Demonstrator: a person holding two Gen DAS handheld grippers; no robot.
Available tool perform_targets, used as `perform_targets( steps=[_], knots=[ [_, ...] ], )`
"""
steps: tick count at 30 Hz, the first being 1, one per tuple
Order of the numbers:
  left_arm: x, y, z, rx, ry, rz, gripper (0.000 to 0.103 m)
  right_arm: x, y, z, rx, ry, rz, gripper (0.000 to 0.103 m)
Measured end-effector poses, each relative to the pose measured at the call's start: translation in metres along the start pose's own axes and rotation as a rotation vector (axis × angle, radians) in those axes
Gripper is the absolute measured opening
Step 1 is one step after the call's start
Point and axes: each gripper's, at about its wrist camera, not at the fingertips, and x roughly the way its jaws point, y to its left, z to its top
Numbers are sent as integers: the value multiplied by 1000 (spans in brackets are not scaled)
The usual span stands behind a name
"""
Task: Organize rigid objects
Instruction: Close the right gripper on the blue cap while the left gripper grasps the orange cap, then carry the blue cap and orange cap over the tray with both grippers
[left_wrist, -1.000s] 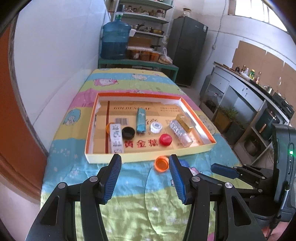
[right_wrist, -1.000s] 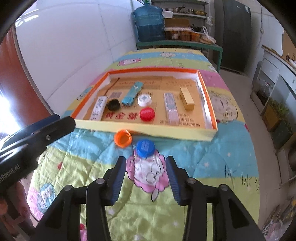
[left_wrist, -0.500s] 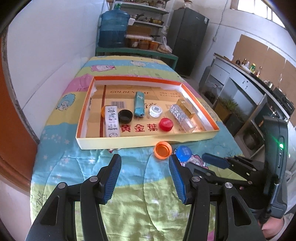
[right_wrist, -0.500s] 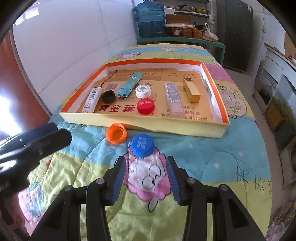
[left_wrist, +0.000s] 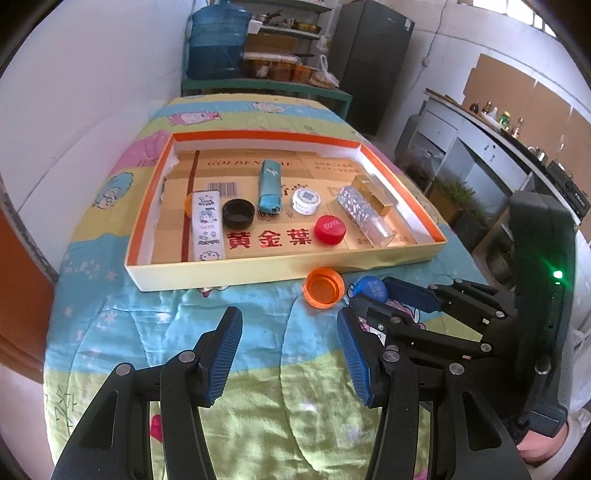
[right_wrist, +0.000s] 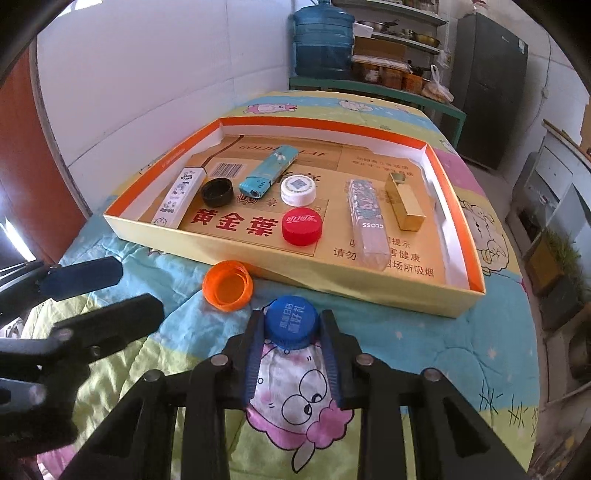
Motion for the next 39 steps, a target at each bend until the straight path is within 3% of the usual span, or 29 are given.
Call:
perform_targets(
  steps=[14, 20, 23, 32, 39],
  knots=[
    [46, -28, 9, 58, 49, 2, 55, -38, -45, -20, 107, -43, -47, 30],
    [54, -34, 11, 74, 22, 29, 55, -45, -49, -24, 121, -52, -50, 30],
    [55, -33, 11, 80, 13, 32, 31, -45, -49, -25, 124, -52, -47, 30],
    [40, -27, 10, 67, 2, -16, 30, -45, -47, -25, 125, -51, -25, 30],
    [4, -13, 17, 14, -77, -29, 30, -48, -42, -18, 120, -63, 5, 30]
  ],
)
